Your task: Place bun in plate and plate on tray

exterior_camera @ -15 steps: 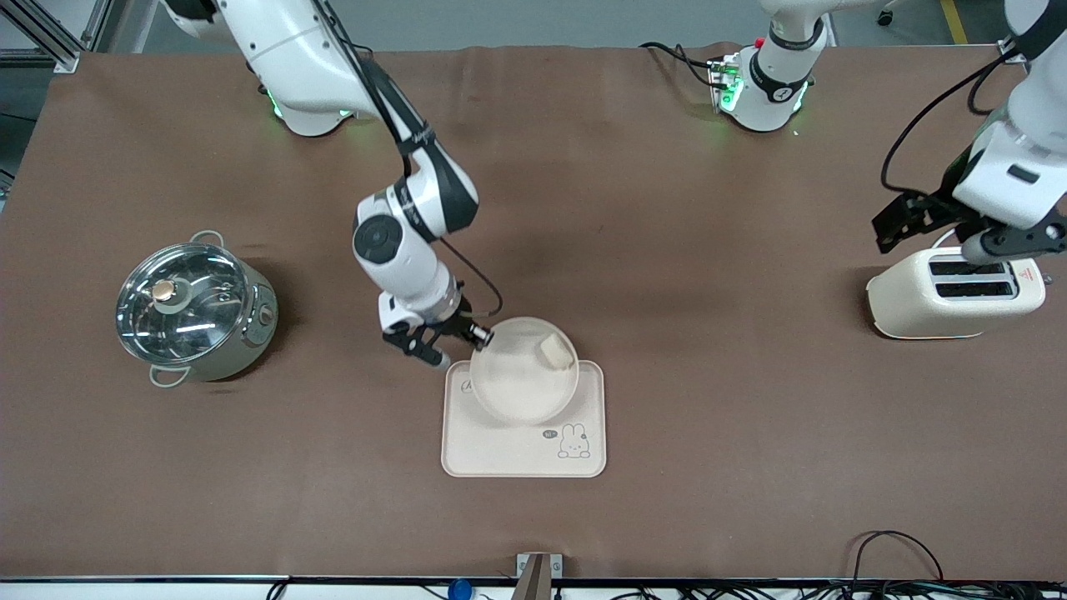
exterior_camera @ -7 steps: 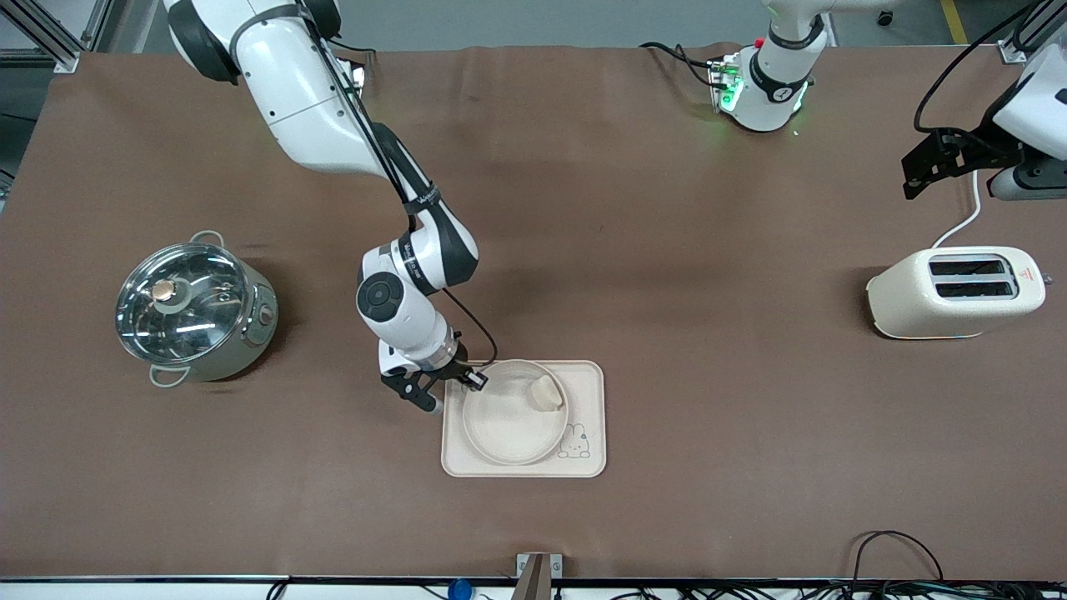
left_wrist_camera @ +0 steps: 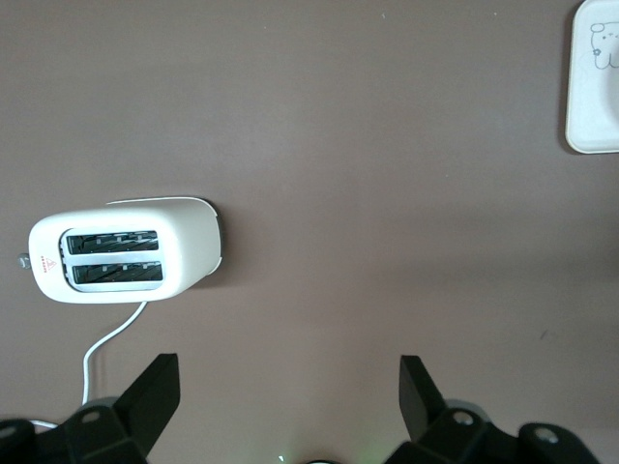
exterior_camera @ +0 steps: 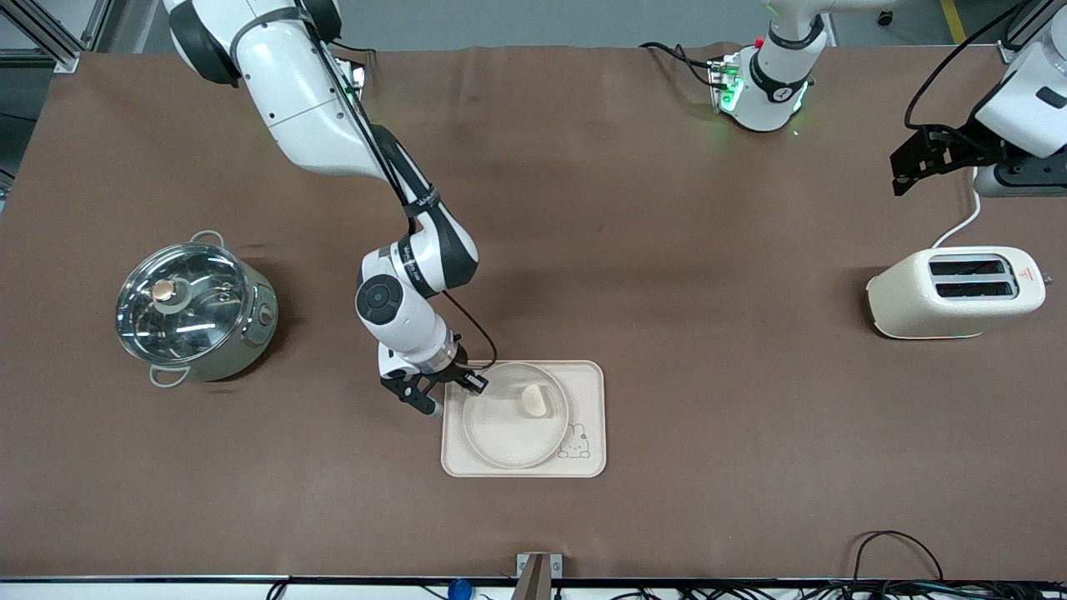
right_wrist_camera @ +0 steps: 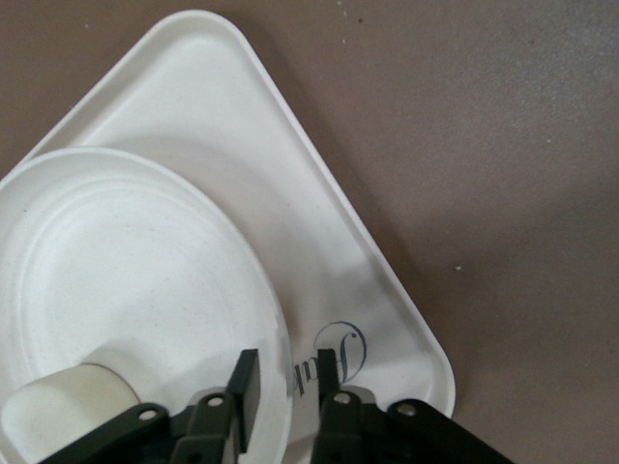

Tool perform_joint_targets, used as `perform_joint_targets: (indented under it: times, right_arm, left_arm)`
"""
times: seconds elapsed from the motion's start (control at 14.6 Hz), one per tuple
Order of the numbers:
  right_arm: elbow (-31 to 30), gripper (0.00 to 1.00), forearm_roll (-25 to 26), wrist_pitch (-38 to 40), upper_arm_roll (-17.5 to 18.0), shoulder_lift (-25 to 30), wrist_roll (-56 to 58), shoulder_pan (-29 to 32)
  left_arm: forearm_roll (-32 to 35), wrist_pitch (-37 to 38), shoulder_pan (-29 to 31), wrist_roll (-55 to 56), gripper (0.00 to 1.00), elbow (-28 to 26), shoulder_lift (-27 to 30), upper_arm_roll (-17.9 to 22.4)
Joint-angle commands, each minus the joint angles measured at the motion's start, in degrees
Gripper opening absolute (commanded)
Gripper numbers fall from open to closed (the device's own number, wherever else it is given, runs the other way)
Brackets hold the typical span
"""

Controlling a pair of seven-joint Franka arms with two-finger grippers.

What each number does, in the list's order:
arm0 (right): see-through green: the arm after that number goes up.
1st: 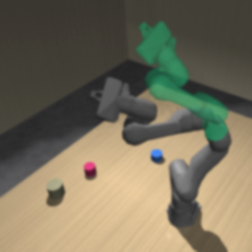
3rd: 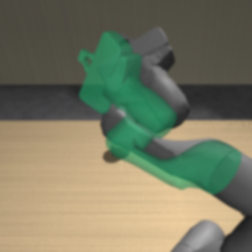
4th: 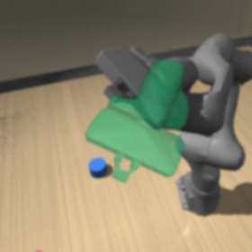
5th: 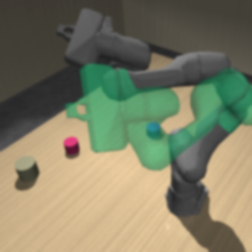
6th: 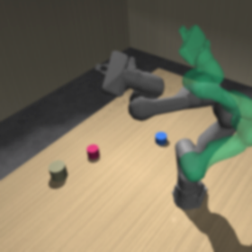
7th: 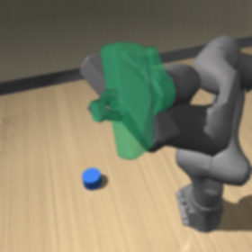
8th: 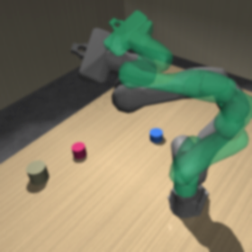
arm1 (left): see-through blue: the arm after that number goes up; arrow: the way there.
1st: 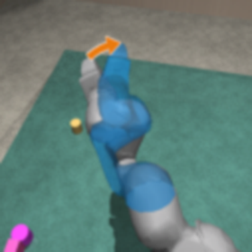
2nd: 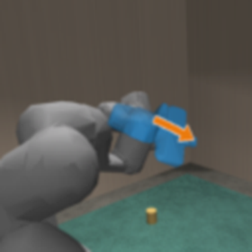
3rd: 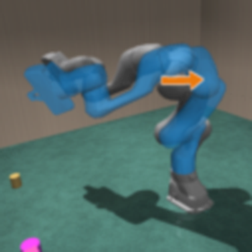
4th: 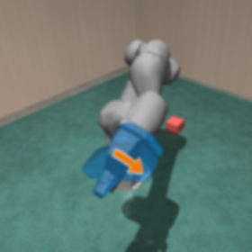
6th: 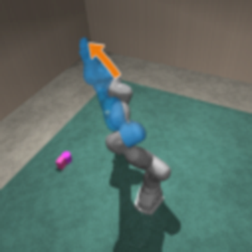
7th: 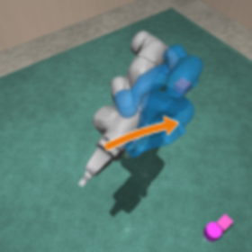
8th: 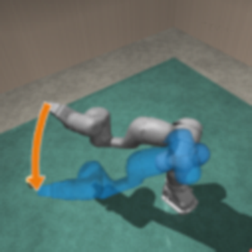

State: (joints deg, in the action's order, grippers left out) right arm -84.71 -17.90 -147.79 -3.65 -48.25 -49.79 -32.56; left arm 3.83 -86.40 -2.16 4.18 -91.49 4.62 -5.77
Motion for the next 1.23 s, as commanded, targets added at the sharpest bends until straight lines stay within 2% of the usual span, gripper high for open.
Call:
perform_joint_targets:
  times: [0.0,0.14,0.21,0.41,0.62,0.82,0.96,1.16]
  right_arm:
    - [0.86,1.0,0.49,0.57,0.57,1.66,-0.22,1.1]
    - [-0.01,1.0,0.76,2.4,0.49,6.21,0.39,1.88]
    - [-0.19,1.0,1.11,6.16,0.4,8.24,2.22,2.32]
    - [-0.37,1.0,1.63,24.24,-2.05,17.02,10.75,5.05]
    - [-0.37,1.0,9.69,40.24,-7.15,26.68,17.68,5.23]
    - [-0.37,1.0,13.49,53.62,-10.84,35.48,27.17,7.77]
    - [-0.72,1.0,16.22,60.48,-11.29,40.32,33.85,11.19]
    - [-1.16,1.0,19.29,65.59,-10.68,45.86,42.82,16.98]
  left_arm:
    - [-1.01,0.44,-0.03,-1.02,1.0,-0.18,0.39,0.06]
    - [-1.97,0.44,0.05,-1.02,1.0,-0.09,0.39,0.06]
    - [-2.24,0.44,0.23,-0.67,1.0,-0.01,0.3,0.06]
    - [-2.16,0.53,0.23,-1.02,1.0,-0.01,0.39,0.06]
    - [-2.07,0.53,0.23,-0.76,1.0,0.26,0.48,0.06]
    - [-2.24,0.53,0.14,-0.76,1.0,0.52,0.39,0.06]
    - [-2.24,0.53,0.14,-0.76,1.0,0.52,0.47,0.06]
    - [-2.86,0.61,-0.03,-0.76,1.0,0.52,0.48,-0.03]
